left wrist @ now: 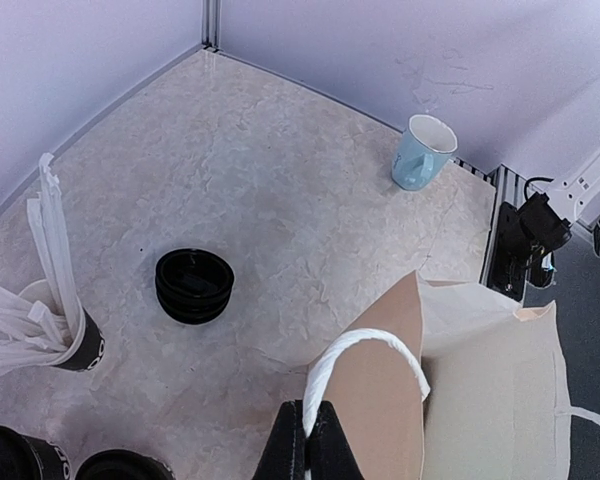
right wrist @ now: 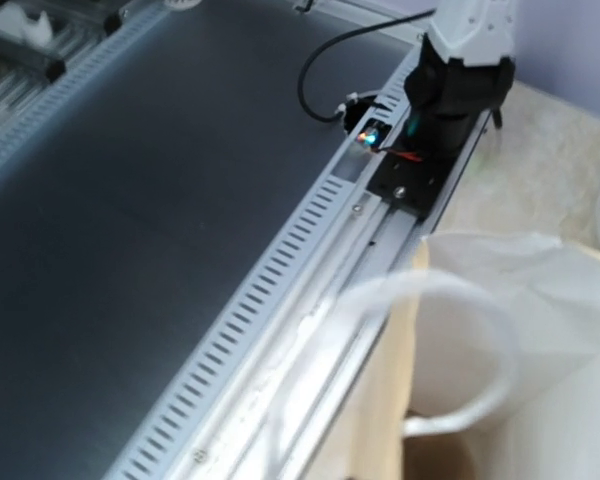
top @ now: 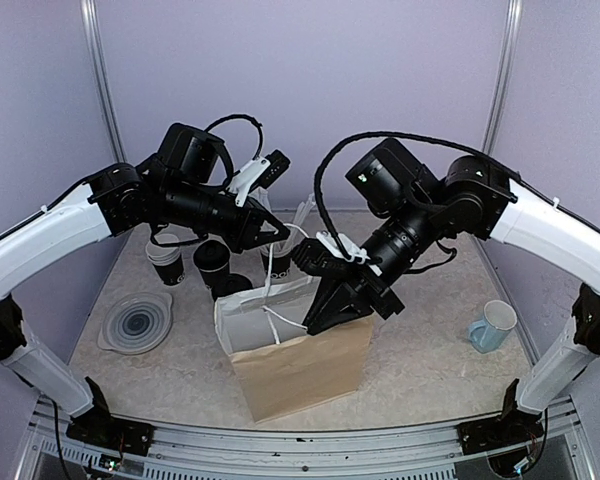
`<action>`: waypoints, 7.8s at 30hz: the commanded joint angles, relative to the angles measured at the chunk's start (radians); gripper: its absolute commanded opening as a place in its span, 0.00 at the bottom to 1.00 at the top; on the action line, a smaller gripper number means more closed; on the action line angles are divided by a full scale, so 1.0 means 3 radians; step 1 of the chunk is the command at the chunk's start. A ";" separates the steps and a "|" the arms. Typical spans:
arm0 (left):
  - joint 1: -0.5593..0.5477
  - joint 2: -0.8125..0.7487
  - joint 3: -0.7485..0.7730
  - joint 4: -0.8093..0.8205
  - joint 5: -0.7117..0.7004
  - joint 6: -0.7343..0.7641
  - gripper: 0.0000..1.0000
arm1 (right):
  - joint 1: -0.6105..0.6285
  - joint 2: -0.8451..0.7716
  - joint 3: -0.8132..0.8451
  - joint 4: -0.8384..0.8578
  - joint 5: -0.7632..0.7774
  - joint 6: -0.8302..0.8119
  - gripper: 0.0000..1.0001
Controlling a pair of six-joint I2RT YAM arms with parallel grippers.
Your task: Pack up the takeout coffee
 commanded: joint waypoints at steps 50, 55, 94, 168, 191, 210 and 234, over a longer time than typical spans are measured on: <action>-0.0029 0.0075 0.0803 -0.0292 -0.0522 0.0302 0.75 | -0.0664 -0.0115 0.0793 -0.0435 -0.0252 -0.0317 0.62; -0.0014 -0.0172 0.0519 -0.0129 -0.0518 0.0280 0.78 | -0.0835 -0.0101 0.0640 -0.0290 -0.0312 -0.0223 0.62; 0.0039 0.0552 0.1440 0.0038 0.0030 0.0838 0.00 | -0.0615 0.0118 0.1033 0.0150 0.0313 0.0027 0.00; 0.0119 -0.0474 -0.0091 0.0024 -0.1467 0.0274 0.99 | -0.1711 0.0163 0.0171 -0.0192 0.0175 -0.0311 0.71; 0.0574 -0.0354 -0.0583 -0.0347 -0.1438 -0.0333 0.84 | -0.1690 0.0947 0.0765 -0.0660 -0.0117 -0.0274 0.61; 0.0589 0.0053 -0.0745 -0.0773 -0.1151 -0.0306 0.84 | -0.1697 0.0604 0.0492 -0.0511 -0.0190 -0.0057 0.00; 0.0746 0.0926 -0.0080 -0.1212 -0.0986 -0.0349 0.88 | -0.1695 0.0374 0.0152 -0.0411 -0.0228 -0.0055 0.00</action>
